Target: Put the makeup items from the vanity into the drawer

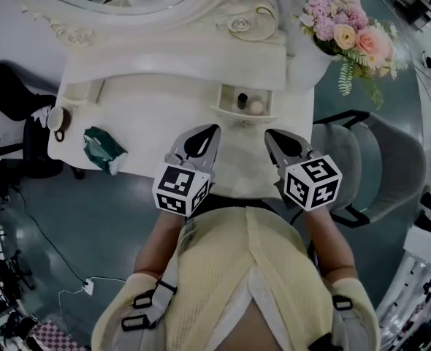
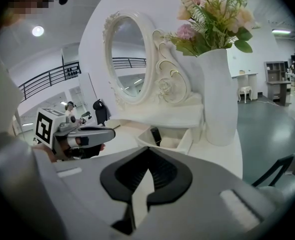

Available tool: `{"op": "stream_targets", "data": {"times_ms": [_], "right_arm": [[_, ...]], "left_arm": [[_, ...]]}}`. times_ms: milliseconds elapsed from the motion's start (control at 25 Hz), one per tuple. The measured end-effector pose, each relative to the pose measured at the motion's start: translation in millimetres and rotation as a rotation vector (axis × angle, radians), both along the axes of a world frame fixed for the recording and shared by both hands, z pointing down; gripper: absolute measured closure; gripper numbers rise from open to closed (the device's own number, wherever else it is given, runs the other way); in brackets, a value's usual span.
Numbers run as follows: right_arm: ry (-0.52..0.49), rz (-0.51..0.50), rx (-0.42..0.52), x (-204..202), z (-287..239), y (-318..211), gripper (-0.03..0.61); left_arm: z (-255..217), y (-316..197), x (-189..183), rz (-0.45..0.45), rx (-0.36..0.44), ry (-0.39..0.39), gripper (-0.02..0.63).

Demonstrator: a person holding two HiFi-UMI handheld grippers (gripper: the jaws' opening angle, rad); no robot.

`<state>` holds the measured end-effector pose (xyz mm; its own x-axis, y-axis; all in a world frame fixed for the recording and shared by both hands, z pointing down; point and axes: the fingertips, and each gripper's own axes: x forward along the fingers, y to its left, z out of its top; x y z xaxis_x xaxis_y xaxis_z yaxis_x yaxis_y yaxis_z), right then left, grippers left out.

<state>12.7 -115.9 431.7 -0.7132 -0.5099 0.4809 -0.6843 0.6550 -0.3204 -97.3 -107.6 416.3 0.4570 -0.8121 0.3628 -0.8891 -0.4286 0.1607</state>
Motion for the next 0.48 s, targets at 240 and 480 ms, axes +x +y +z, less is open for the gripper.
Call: {"op": "stream_targets", "data": {"times_ms": [240,480], "right_arm": [[0.006,-0.002,0.025,2.4,-5.7,-2.9,0.578],[-0.008,0.034,0.038,8.5,-8.2,-5.0,0.578]], "left_arm": [[-1.8,-2.5,6.5,0.012,0.016,-0.025,0.611],[-2.3,-5.3,-3.5,-0.019,0.026,-0.049,0.611]]}}
